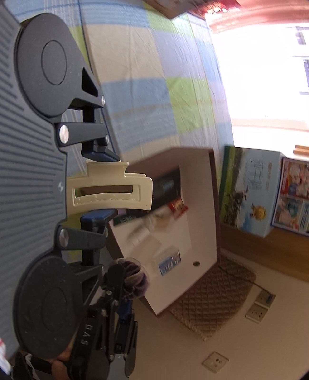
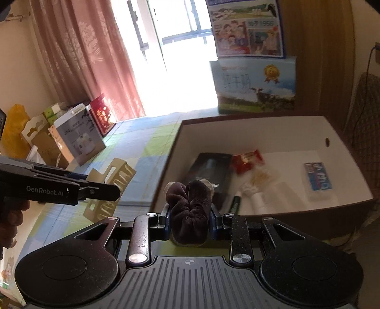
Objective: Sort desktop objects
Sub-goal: 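Carry the hair clip and scrunchie with both tools into the cardboard box, then open the left tool releasing the hair clip while the right tool releases the scrunchie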
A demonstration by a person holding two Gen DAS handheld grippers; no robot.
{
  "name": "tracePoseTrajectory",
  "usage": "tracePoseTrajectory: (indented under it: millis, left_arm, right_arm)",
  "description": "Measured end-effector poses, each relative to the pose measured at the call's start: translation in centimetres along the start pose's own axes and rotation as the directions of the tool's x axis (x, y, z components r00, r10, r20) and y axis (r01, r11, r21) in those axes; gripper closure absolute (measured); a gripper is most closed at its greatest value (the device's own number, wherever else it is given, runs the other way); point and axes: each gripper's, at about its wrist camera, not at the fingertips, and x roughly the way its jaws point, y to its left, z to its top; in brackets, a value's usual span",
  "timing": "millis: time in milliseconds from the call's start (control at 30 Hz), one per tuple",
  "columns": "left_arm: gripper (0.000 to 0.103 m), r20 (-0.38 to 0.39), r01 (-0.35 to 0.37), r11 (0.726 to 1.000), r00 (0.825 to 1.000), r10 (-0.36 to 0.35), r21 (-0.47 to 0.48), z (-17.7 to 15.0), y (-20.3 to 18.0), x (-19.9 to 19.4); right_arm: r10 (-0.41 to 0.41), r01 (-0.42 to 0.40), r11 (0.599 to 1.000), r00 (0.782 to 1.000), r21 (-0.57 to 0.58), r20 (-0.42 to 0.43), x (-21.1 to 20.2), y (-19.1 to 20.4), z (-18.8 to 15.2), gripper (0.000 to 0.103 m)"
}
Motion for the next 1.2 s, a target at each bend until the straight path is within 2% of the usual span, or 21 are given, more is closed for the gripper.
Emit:
tracePoseTrajectory:
  millis: [100, 233, 400, 533, 833, 1100, 1167, 1200]
  left_arm:
    - [0.067, 0.000, 0.024, 1.000, 1.000, -0.024, 0.013, 1.8, -2.7, 2.0]
    - [0.067, -0.018, 0.019, 0.999, 1.000, -0.019, 0.034, 3.8, -5.9, 5.1]
    - [0.067, -0.059, -0.005, 1.000, 0.998, 0.007, 0.029, 5.5, -8.3, 9.4]
    - [0.067, -0.113, -0.030, 0.999, 0.993, 0.028, -0.011, 6.7, -9.1, 12.9]
    - [0.067, -0.224, -0.090, 0.996, 0.971, 0.082, -0.026, 6.6, -10.2, 17.8]
    - [0.067, -0.260, -0.112, 0.993, 0.961, 0.098, -0.039, 6.5, -10.4, 19.3]
    - [0.057, -0.254, -0.118, 0.992, 0.962, 0.104, -0.041, 6.6, -10.5, 19.2]
    - [0.055, -0.247, -0.120, 0.992, 0.963, 0.106, -0.042, 6.7, -10.5, 19.1]
  right_arm:
    - [-0.051, 0.052, 0.999, 0.998, -0.012, 0.023, -1.2, -3.5, 1.5, 0.076]
    - [-0.100, 0.100, 0.995, 0.995, -0.026, 0.005, -1.0, -7.9, 3.1, 0.076]
    - [-0.141, 0.139, 0.990, 0.988, -0.028, -0.064, 1.3, -13.3, 3.9, 0.076]
    - [-0.157, 0.152, 0.987, 0.981, -0.049, -0.111, 3.4, -16.2, 4.4, 0.076]
    - [-0.132, 0.100, 0.985, 0.962, -0.141, -0.238, 7.1, -18.7, 5.2, 0.076]
    - [-0.101, 0.052, 0.984, 0.952, -0.172, -0.290, 8.1, -19.6, 5.1, 0.076]
    - [-0.095, 0.044, 0.983, 0.952, -0.177, -0.291, 8.3, -19.8, 5.3, 0.075]
    - [-0.092, 0.039, 0.983, 0.951, -0.182, -0.294, 8.4, -19.8, 5.4, 0.075]
